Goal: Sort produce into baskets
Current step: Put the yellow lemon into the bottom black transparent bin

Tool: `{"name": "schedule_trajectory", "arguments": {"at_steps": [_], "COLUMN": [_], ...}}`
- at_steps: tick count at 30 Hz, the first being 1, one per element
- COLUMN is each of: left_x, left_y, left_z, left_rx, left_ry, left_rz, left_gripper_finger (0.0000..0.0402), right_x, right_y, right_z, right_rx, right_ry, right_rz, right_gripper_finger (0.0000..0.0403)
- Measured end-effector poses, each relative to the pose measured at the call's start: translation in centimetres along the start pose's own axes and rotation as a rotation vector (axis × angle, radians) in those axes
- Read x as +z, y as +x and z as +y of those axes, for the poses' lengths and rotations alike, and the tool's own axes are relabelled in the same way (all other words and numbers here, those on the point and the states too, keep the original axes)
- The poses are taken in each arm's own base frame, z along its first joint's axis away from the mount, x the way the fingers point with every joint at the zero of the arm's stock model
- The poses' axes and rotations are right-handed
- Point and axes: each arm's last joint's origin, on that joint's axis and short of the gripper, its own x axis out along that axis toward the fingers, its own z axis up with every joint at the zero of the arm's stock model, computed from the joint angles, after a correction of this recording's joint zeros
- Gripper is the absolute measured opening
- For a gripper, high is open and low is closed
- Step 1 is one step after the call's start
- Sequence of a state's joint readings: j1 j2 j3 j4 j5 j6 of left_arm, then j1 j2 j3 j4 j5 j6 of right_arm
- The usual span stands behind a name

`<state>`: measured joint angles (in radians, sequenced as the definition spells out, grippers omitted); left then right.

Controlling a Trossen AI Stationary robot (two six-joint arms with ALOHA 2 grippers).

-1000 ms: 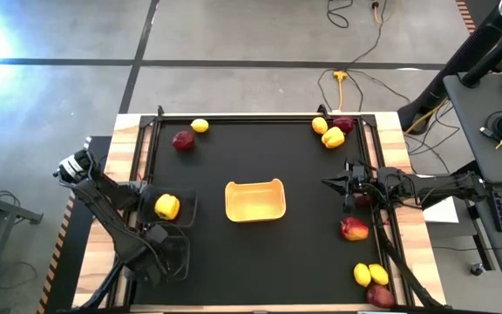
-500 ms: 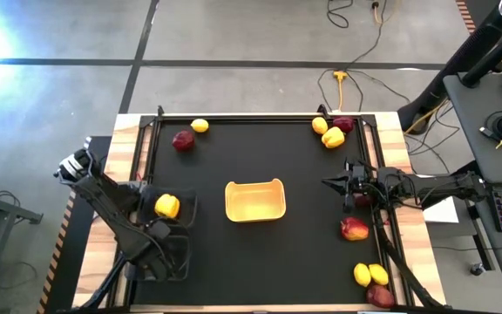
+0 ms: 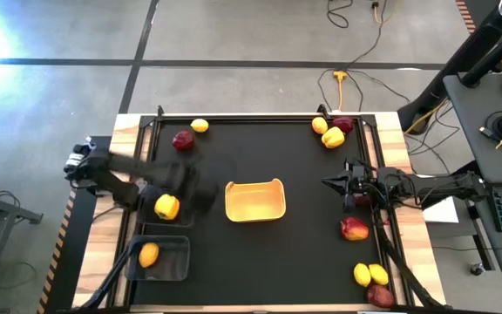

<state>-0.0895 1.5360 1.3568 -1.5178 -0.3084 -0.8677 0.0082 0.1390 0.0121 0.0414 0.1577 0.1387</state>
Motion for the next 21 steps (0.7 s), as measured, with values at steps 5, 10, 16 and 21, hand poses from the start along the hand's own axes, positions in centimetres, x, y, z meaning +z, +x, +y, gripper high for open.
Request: {"name": "schedule_trajectory", "arguments": {"at_steps": [5, 10, 16, 21], "left_x": [7.8, 13.1, 17.2, 19.8], "left_y": [4.6, 9.9, 15.2, 17.0], "left_z": [5.6, 10.8, 13.7, 13.7], "left_rx": [-0.011, -0.017, -0.015, 0.017], "left_ry": [0.012, 0.022, 0.044, 0.141], "left_rz": [0.001, 0.086, 0.208, 0.221], "left_gripper_finger": [0.0318, 0.036, 0.0381, 0.0382], "right_x": [0.0, 0.0, 0.0, 0.0], "right_y": [0.0, 0.0, 0.0, 0.0], "right_z": [0.0, 0.0, 0.0, 0.0], "right_rx": [0.0, 0.0, 0.0, 0.0], "right_ry": [0.0, 0.0, 0.0, 0.0], "right_rz": [0.0, 0.0, 0.0, 0.0], "right_gripper_finger": [0.0009, 0.0009, 0.0009, 0.0009]}}
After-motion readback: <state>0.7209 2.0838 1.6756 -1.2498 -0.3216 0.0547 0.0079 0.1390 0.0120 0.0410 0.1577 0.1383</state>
